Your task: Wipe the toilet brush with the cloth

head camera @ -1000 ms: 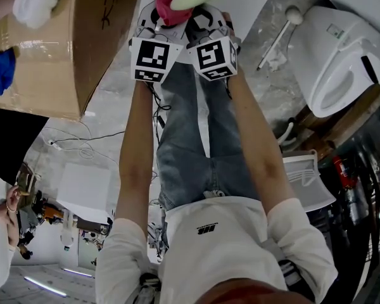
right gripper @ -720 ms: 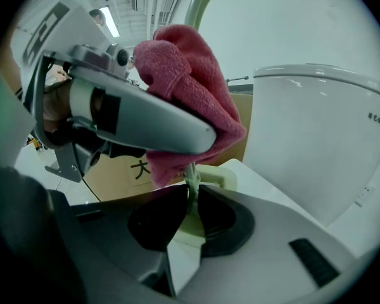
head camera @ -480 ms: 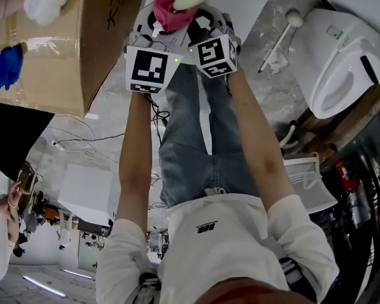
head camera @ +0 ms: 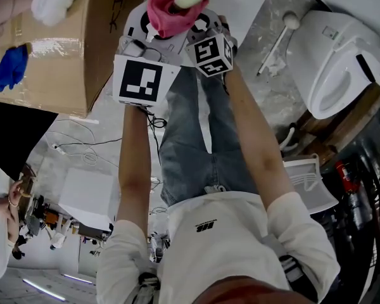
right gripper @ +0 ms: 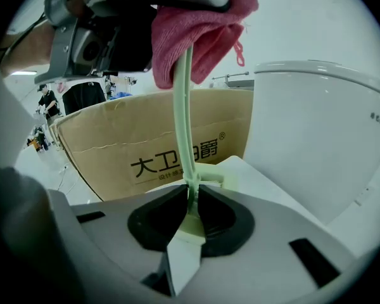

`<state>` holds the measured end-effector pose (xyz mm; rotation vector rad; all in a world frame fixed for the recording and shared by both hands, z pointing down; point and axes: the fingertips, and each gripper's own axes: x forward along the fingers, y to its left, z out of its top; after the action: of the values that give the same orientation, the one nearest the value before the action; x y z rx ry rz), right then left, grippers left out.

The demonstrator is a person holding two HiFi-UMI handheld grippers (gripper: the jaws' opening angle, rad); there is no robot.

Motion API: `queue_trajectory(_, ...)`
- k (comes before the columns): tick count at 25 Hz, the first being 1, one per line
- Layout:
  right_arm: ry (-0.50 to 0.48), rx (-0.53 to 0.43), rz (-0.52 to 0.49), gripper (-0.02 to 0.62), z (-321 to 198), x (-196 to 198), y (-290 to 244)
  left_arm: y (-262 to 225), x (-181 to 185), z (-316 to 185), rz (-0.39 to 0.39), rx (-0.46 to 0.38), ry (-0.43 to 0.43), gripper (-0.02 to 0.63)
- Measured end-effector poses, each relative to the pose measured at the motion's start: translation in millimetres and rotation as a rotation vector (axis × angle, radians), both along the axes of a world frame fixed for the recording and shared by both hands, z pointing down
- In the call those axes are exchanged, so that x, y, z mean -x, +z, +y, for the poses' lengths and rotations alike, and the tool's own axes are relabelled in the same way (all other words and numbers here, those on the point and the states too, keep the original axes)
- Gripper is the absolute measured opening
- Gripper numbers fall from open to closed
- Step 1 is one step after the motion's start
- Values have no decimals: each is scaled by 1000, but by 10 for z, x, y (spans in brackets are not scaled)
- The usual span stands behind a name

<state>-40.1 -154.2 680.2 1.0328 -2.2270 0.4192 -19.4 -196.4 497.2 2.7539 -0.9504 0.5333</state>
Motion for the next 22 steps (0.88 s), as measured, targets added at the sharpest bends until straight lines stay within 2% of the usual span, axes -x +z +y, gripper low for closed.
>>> queue_trajectory(10,12,9,8,51,-2,-14,6,-542,-154,-126,26,-59,70,186)
queue_trajectory(16,9,4,4,51,-7,-9,8,-524,-122,-117,37,-73,61,173)
queue_trajectory(22,5,3,-3,51,3,-2,1,-369,-66,-57,28,-46,50,163)
